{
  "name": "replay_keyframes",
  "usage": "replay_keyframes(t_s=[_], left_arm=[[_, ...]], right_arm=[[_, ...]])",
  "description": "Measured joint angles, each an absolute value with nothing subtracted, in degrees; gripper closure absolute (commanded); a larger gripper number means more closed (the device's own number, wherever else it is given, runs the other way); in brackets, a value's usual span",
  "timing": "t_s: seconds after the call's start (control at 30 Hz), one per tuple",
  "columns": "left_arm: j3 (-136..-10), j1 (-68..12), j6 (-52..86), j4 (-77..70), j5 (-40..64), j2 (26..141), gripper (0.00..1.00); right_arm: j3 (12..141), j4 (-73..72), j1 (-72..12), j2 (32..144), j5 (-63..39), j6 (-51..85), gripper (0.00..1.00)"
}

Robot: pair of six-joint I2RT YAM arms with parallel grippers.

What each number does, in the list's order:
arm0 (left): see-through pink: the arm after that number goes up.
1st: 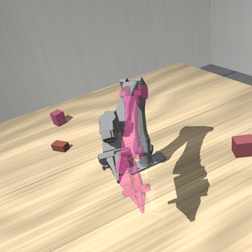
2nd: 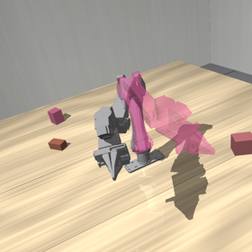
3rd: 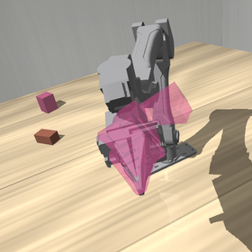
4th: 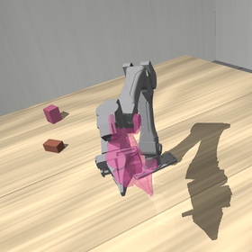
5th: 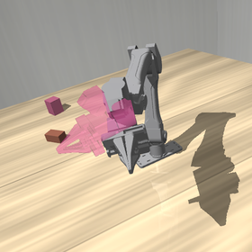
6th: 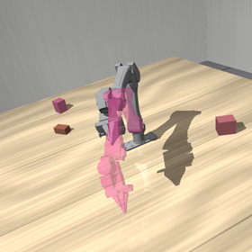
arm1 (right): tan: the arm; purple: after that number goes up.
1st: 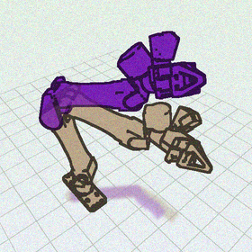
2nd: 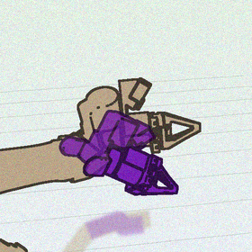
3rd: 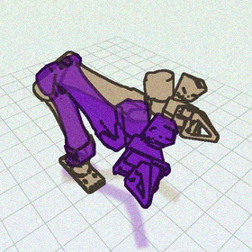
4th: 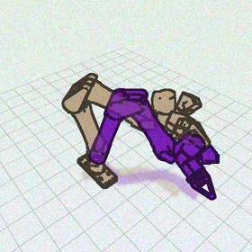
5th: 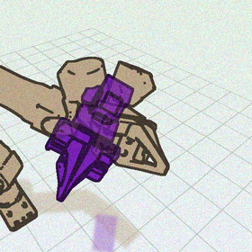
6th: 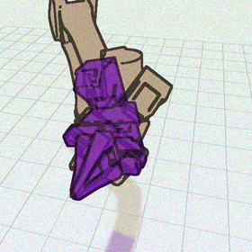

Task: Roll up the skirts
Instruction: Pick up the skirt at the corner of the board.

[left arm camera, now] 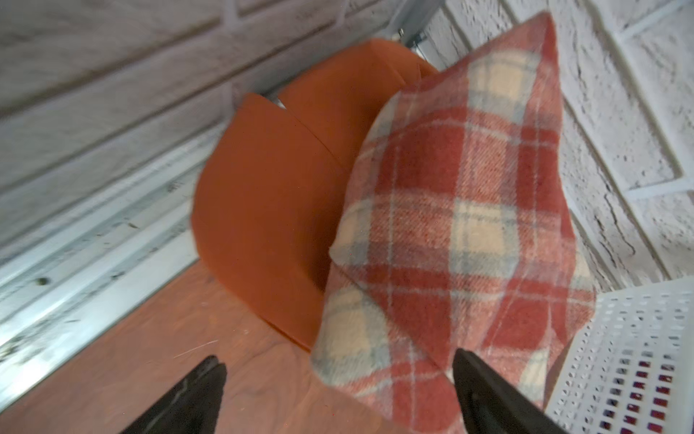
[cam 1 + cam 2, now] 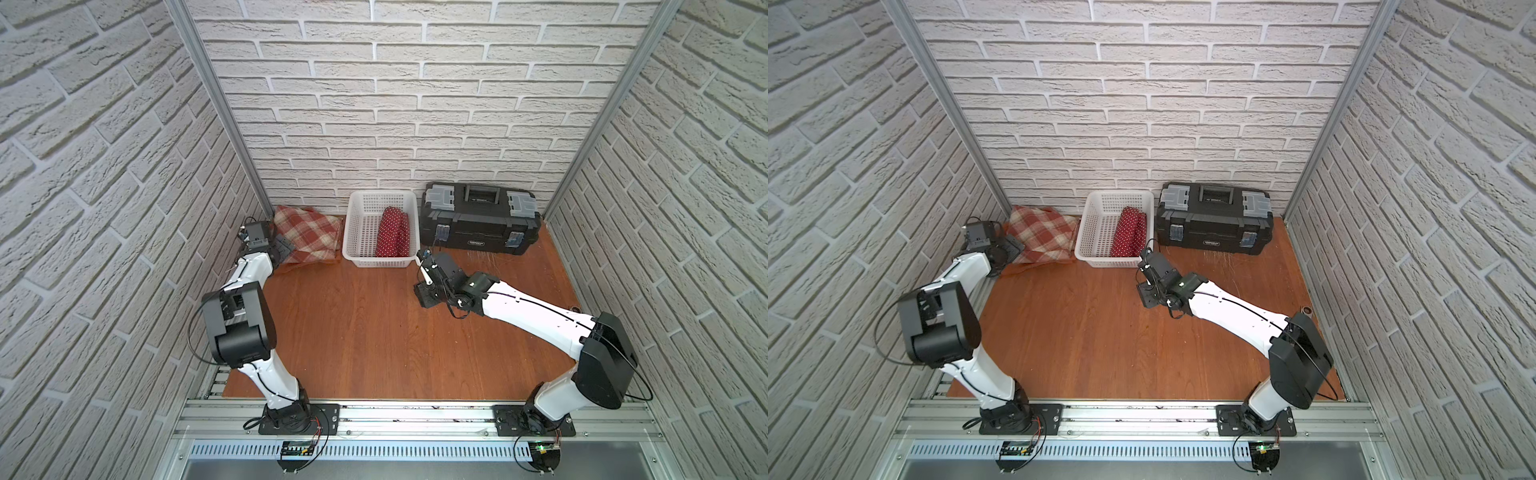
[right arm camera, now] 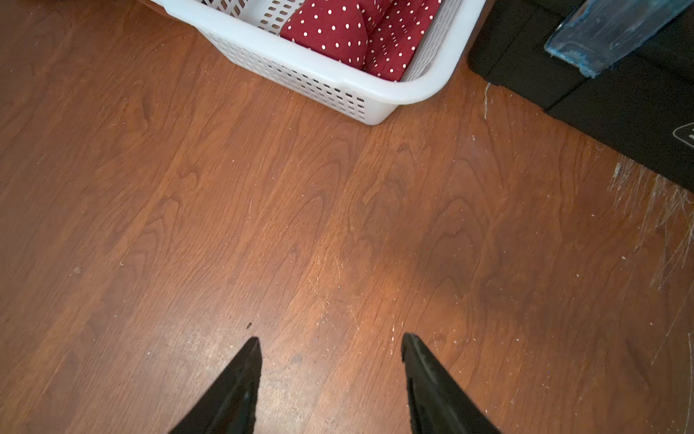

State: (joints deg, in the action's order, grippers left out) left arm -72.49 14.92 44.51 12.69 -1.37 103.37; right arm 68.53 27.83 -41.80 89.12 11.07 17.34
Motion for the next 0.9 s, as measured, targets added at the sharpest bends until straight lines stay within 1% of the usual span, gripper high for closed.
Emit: replay_keyframes(t_s=[0.07,0.1,0.17,0.23,0.27,0.33,0.37,0.6,0.9], left_arm=[[-72.34,14.35,44.93,12.01,-0.54,105.19,0.03],[-72.25,14.09,45.17,11.94,-0.27,105.51,0.07],[-72.23,13.72,45.5,11.29,0.56,105.84,0.22],[-72.05,13.47,45.91,9.56,1.32,105.91,0.42],[-71.77,13.39,46.22,8.34,1.67,105.89,0.55],[-70.81,13.32,46.44,6.04,2.33,105.82,0.89],[-70.24,13.3,46.59,5.21,2.7,105.71,1.0],[-68.84,12.69,46.41,4.51,2.68,102.32,1.0],[-75.88,8.12,42.81,8.84,2.59,89.23,1.0]], right_arm=[[67.99,27.53,-41.8,88.75,11.11,17.34,0.39],[67.72,27.55,-41.8,88.51,11.16,17.32,0.39],[67.35,27.51,-41.8,88.14,11.46,17.32,0.39],[67.26,27.49,-41.8,88.09,11.7,17.28,0.4],[67.26,27.49,-41.8,88.09,11.75,17.28,0.4],[67.26,27.38,-41.8,88.09,11.77,17.3,0.41],[67.24,27.33,-41.8,88.09,11.77,17.3,0.41],[67.16,27.14,-41.8,88.09,11.7,17.34,0.42],[67.16,26.35,-41.8,88.09,11.2,17.72,0.45]])
